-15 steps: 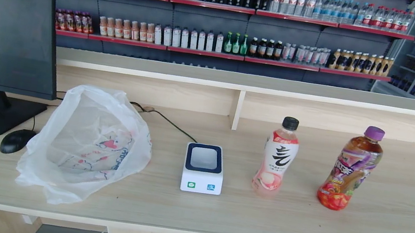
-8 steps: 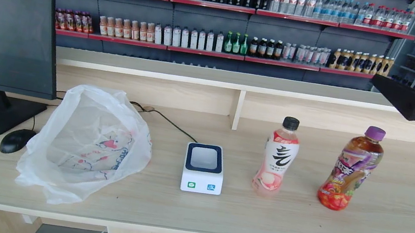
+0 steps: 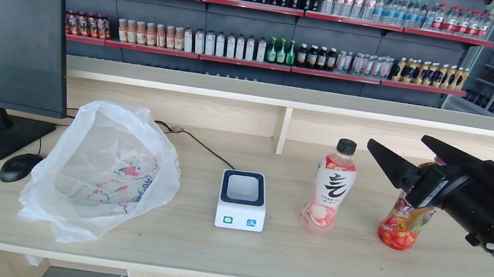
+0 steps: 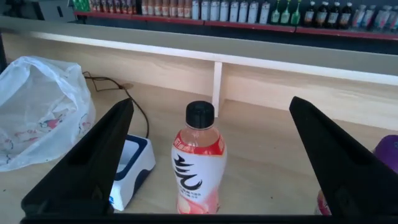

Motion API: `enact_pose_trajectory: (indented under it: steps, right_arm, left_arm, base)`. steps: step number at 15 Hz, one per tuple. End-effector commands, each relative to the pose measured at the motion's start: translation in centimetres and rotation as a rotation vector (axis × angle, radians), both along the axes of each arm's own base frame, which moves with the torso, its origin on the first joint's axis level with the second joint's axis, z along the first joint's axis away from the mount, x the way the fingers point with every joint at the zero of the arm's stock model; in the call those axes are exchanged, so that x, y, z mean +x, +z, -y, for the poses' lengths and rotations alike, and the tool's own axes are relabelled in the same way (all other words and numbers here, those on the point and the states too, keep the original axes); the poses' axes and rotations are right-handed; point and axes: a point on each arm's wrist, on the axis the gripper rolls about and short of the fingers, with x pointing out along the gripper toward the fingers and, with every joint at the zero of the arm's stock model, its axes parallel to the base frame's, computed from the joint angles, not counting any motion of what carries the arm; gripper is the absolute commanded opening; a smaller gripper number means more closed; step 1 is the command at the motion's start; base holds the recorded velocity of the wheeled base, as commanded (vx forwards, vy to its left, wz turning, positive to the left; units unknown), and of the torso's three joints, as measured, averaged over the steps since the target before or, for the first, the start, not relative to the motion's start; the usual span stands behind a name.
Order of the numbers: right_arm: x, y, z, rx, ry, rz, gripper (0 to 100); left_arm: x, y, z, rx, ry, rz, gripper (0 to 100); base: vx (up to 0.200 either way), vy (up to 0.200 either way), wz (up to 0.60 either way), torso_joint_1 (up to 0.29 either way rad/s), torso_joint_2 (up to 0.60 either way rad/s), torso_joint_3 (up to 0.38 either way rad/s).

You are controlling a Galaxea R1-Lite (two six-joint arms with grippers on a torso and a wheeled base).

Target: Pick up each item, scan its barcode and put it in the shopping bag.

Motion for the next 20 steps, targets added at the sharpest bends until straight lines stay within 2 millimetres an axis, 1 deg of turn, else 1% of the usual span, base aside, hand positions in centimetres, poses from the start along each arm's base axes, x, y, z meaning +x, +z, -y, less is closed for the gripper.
enact_pose_trajectory:
  steps: [1,3,5,7,11,14,15,18,20]
  right_arm:
    - [1.1,-3.3,-0.6,-0.014,0.009,-0.053,100]
    - [2.0,-4.7,-1.3,0.0,0.015,-0.009,100]
    - [2.6,-5.7,-1.7,-0.003,0.014,0.023,100]
    - [2.9,-6.2,-1.9,-0.002,0.013,0.04,100]
    - [1.9,-7.4,-1.4,-0.019,0.015,0.005,100]
    - [2.2,-8.0,-1.6,-0.021,0.018,0.0,100]
    - [2.3,-8.5,-1.9,-0.034,0.026,-0.018,100]
    - [1.5,-9.6,-1.8,-0.084,0.034,-0.055,100]
    - [1.4,-9.8,-1.7,-0.085,0.034,-0.065,100]
  left_arm:
    - [0.0,0.0,0.0,-0.001,0.001,0.001,100]
    - [0.0,0.0,0.0,-0.001,0.001,0.001,100]
    - [0.0,0.0,0.0,0.0,-0.001,0.001,100]
    - [0.0,0.0,0.0,0.0,0.001,0.001,100]
    - [0.0,0.0,0.0,0.0,0.001,0.001,100]
    - [0.0,0.0,0.0,0.0,0.001,0.001,100]
    - [0.0,0.0,0.0,-0.001,-0.001,0.001,100]
    - [0.0,0.0,0.0,0.0,0.001,0.001,100]
    - [0.0,0.0,0.0,-0.001,-0.001,0.001,100]
  base:
    - [0.0,0.0,0.0,0.0,0.0,0.0]
    - [0.0,0.0,0.0,0.0,0.0,0.0]
    - [0.0,0.0,0.0,0.0,0.0,0.0]
    - [0.0,0.0,0.0,0.0,0.0,0.0]
    - [0.0,0.0,0.0,0.0,0.0,0.0]
    - [0.0,0.0,0.0,0.0,0.0,0.0]
    - [0.0,0.0,0.0,0.0,0.0,0.0]
    - [0.0,0.0,0.0,0.0,0.0,0.0]
    - [0.0,0.0,0.0,0.0,0.0,0.0]
